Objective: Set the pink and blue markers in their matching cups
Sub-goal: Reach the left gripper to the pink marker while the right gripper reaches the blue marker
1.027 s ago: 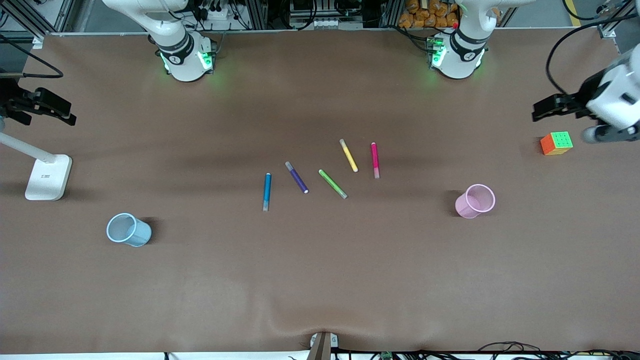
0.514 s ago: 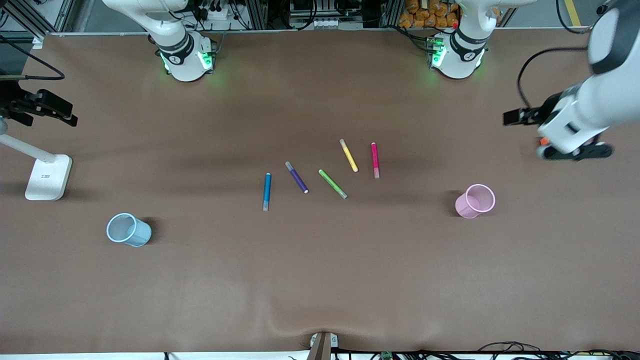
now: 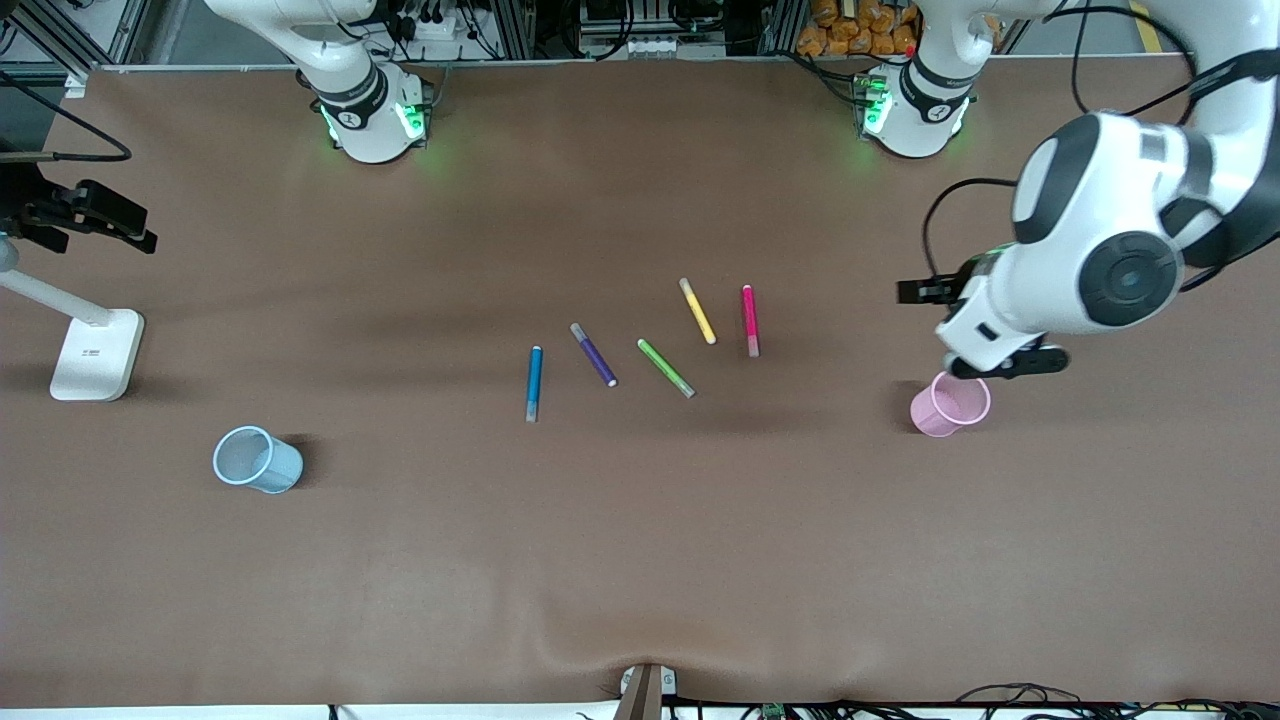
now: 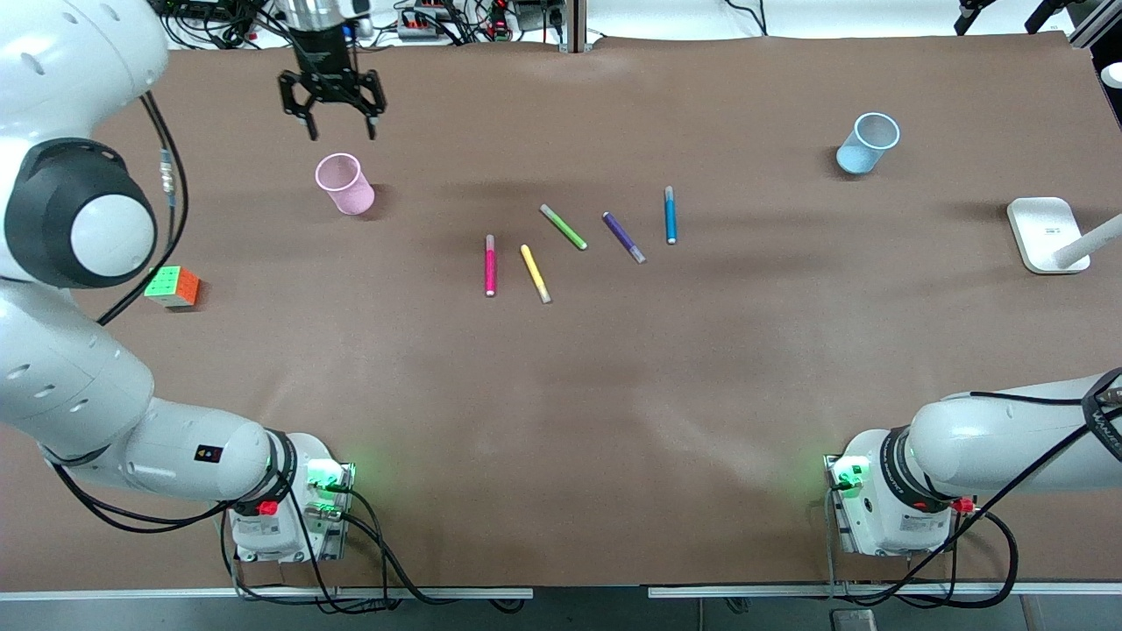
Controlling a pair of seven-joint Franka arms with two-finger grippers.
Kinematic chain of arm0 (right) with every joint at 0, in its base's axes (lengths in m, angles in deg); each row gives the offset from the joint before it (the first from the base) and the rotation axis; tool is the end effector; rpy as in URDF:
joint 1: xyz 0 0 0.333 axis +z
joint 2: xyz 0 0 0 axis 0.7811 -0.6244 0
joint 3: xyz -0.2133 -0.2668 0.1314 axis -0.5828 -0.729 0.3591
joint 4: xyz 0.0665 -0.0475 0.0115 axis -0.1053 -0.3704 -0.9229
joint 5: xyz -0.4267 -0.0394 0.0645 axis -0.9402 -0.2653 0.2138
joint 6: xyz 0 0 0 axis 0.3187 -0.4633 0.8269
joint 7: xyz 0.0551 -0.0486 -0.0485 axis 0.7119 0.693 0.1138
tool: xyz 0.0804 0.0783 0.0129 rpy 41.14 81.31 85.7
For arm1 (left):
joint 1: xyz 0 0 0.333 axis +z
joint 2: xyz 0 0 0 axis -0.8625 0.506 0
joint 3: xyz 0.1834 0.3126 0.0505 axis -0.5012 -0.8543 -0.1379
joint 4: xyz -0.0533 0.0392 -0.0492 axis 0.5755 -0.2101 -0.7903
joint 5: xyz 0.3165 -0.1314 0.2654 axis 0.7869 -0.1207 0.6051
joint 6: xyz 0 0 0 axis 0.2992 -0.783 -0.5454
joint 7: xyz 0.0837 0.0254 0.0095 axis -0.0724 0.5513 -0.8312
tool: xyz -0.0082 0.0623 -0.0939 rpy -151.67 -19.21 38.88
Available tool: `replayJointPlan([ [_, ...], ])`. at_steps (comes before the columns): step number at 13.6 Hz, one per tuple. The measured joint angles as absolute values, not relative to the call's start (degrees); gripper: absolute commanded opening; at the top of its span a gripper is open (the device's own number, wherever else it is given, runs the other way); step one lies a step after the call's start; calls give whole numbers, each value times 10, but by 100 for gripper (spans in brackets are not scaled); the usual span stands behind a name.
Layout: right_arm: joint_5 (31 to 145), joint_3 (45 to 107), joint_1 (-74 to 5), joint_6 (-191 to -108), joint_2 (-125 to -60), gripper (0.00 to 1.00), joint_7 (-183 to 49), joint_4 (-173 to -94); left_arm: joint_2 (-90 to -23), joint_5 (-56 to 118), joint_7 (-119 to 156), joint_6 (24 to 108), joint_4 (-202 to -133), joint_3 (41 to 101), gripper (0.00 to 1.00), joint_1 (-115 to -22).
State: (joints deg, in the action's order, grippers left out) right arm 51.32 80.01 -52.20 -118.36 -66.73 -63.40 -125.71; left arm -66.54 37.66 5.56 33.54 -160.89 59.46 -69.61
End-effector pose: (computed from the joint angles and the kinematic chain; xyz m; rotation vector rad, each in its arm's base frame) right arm 0.5705 -0.0228 0.6775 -3.1364 0.0256 0.1105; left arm 0.6162 -0.1806 0.4696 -3.0139 -0.0813 0.6315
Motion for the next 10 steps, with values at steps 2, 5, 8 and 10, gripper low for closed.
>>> replayJointPlan([
  [2, 514, 801, -518, -1184, -670, 100, -635, -1257, -645, 367, 55, 373, -1611, 596, 100, -704],
  [5, 515, 802, -493, -1185, -679, 100, -634, -1257, -612, 364, 12, 431, -1626, 600, 100, -734],
  [8, 525, 802, -480, -1186, -692, 100, -633, -1257, -585, 356, -34, 443, -1635, 601, 100, -754],
  [10, 536, 802, -479, -1188, -701, 100, -631, -1257, -574, 344, -51, 449, -1641, 601, 100, -756],
])
